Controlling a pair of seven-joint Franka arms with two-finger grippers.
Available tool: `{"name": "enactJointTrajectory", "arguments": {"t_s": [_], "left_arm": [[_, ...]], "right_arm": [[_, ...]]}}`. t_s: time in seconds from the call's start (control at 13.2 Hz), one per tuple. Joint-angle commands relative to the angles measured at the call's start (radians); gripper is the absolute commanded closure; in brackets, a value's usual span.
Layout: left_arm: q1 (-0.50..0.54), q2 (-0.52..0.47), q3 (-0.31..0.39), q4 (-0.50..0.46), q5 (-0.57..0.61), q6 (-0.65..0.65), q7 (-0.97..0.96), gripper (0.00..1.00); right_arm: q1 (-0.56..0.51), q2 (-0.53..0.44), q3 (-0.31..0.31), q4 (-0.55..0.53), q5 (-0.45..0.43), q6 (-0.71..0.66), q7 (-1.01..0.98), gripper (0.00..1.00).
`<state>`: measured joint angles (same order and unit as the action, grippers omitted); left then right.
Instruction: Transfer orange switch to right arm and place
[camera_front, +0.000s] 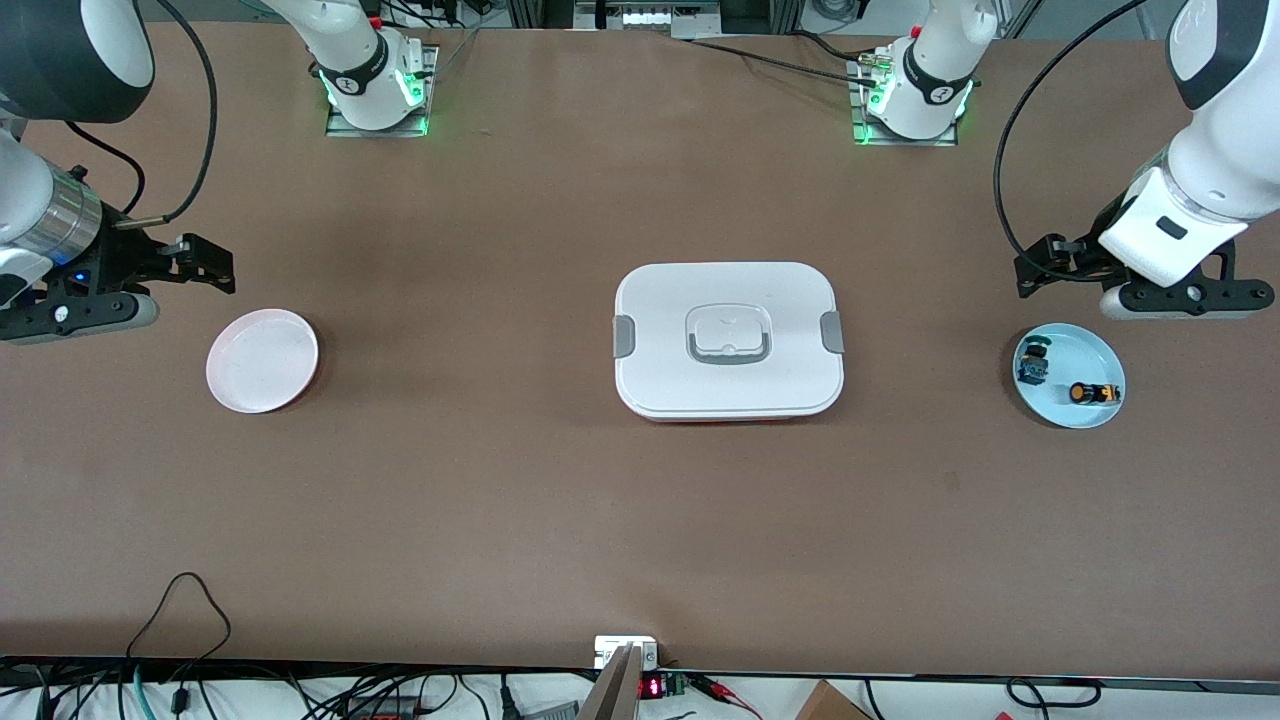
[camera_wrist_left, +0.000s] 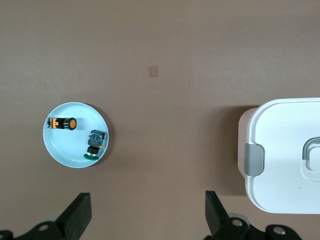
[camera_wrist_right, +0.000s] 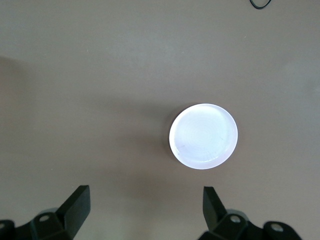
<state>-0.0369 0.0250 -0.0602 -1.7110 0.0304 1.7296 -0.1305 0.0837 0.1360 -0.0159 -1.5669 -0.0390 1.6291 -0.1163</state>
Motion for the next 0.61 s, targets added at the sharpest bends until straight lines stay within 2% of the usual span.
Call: {"name": "enactJointTrajectory", "arguments": {"t_s": [0.0,0.53], "left_arm": [[-0.005,0.021,0.005,0.037,-0.007,-0.025,0.002,0.0],[0.0,0.019,0.005,0.039,-0.009,-0.036,0.0,0.0]], "right_arm": [[0.002,0.005,0.001,0.021,-0.018,-0.008,-0.006,0.0],[0.007,0.004,0.002,0.022,-0.019,-0.008,-0.006,0.0]]}}
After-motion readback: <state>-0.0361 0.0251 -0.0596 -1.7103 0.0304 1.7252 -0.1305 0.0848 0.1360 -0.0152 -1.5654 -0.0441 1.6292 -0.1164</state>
